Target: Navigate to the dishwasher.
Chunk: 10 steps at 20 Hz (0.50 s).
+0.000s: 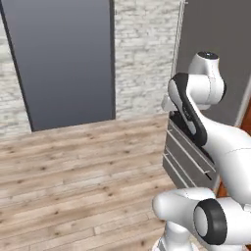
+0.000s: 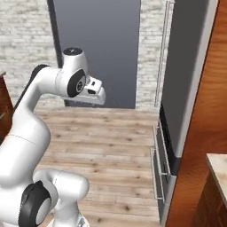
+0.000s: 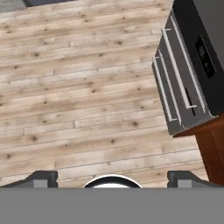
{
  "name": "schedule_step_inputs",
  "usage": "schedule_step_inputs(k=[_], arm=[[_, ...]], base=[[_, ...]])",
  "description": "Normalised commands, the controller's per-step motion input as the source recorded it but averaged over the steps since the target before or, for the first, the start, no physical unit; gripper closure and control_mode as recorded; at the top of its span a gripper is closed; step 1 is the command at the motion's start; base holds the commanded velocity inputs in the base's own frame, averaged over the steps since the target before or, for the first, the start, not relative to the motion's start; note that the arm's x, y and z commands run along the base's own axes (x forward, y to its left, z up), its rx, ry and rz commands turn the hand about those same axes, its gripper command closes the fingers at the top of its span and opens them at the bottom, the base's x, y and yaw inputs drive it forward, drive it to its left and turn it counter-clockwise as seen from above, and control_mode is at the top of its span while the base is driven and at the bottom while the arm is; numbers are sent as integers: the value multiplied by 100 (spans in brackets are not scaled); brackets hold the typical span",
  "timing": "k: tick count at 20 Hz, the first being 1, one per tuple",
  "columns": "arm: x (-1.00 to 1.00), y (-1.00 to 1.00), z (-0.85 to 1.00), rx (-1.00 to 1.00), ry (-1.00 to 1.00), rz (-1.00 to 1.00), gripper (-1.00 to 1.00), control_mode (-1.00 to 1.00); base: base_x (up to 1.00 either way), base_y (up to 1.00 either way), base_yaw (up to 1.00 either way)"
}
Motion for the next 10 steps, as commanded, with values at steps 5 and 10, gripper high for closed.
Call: schedule_step_inputs(k=[5, 10], arm=[[0, 0, 0, 0, 0, 0, -100, 100], [0, 0, 0, 0, 0, 0, -100, 100]], base=[[32, 13, 78], [42, 6, 76]])
